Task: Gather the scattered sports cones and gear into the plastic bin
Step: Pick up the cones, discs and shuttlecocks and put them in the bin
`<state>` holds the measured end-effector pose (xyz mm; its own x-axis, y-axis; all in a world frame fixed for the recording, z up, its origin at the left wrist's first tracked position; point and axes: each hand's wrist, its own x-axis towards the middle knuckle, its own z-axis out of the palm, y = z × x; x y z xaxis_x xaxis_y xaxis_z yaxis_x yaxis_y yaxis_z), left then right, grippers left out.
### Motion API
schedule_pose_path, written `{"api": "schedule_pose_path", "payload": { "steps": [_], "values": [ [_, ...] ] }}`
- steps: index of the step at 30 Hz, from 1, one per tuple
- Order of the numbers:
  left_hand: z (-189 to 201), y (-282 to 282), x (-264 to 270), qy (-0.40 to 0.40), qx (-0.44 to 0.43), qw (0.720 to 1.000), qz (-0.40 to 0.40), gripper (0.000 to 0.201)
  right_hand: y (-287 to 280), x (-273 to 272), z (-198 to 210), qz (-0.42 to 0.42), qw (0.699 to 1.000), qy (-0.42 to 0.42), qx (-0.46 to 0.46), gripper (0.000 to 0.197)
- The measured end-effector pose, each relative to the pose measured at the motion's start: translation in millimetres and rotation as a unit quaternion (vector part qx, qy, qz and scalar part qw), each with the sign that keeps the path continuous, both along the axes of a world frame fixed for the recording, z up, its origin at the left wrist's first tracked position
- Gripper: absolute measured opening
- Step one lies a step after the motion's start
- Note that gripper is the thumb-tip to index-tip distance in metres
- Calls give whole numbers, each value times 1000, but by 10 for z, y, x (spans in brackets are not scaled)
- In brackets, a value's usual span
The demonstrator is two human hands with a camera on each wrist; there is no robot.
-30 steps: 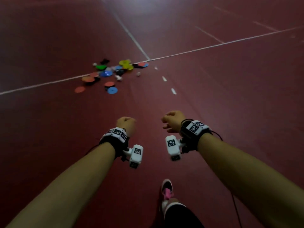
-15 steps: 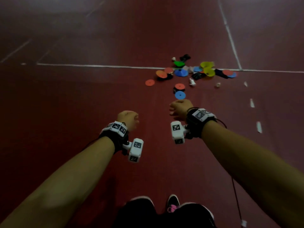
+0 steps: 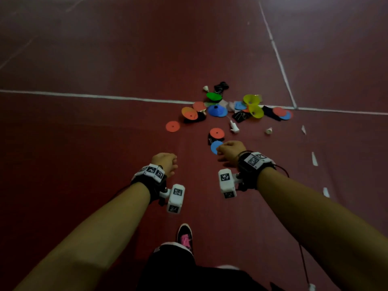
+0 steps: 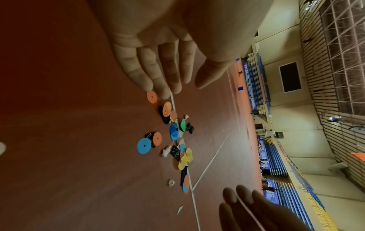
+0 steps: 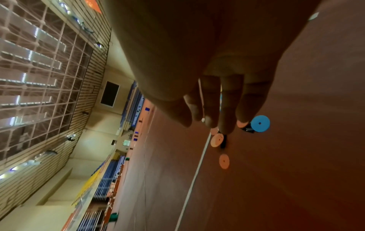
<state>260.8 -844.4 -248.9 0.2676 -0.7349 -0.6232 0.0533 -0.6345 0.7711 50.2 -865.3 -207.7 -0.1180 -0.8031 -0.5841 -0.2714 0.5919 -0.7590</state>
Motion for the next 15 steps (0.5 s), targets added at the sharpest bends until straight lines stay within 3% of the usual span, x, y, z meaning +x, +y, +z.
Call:
{"api": "schedule_pose_path", "payload": {
  "steps": [3, 7, 15],
  "values": [
    [229, -1145, -55, 18, -8, 1000, 6, 12, -826, -46, 153, -30, 1000, -6, 0, 19],
    [397, -2342, -266, 40, -15, 999, -32, 12, -1802, -192, 155, -54, 999, 2, -5, 14],
    [-37, -4197, -331, 12, 25, 999, -27, 8, -3839, -475, -447, -73, 997, -8, 33, 11]
  ]
}}
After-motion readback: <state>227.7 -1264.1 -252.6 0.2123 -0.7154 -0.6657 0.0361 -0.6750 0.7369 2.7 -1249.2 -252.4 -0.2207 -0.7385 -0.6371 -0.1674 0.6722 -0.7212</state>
